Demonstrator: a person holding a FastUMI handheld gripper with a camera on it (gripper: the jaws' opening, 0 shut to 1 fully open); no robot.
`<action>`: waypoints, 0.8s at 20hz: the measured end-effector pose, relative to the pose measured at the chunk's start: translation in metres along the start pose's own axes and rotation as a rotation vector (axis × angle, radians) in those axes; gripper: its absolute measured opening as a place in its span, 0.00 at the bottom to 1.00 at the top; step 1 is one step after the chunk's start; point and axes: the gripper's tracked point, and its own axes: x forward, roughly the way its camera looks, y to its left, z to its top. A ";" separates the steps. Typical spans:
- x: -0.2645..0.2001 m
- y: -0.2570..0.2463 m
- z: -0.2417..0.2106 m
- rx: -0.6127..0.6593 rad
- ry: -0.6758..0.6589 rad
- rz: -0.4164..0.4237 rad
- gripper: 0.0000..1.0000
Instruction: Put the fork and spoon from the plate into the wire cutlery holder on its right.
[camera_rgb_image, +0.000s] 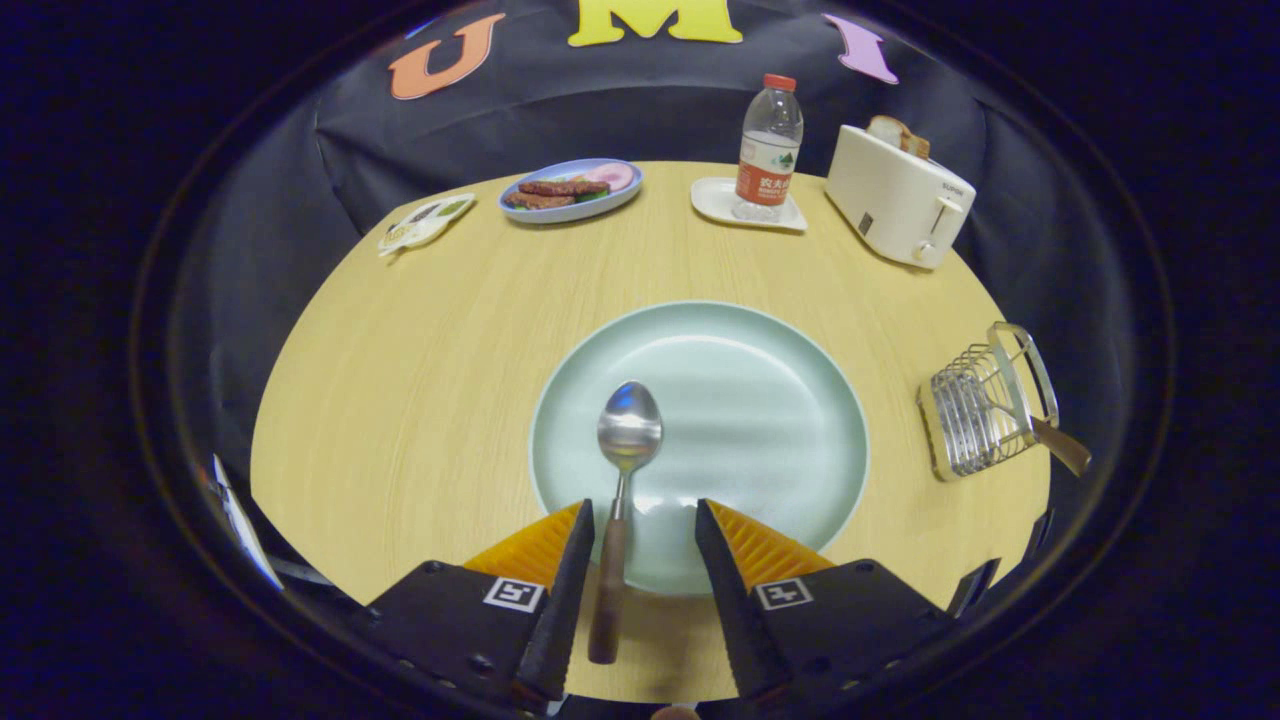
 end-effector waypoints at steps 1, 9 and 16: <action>0.002 0.000 -0.002 -0.003 0.010 0.002 0.59; 0.005 -0.015 -0.005 -0.043 0.048 -0.042 0.08; -0.014 -0.029 0.003 -0.059 0.109 0.000 0.01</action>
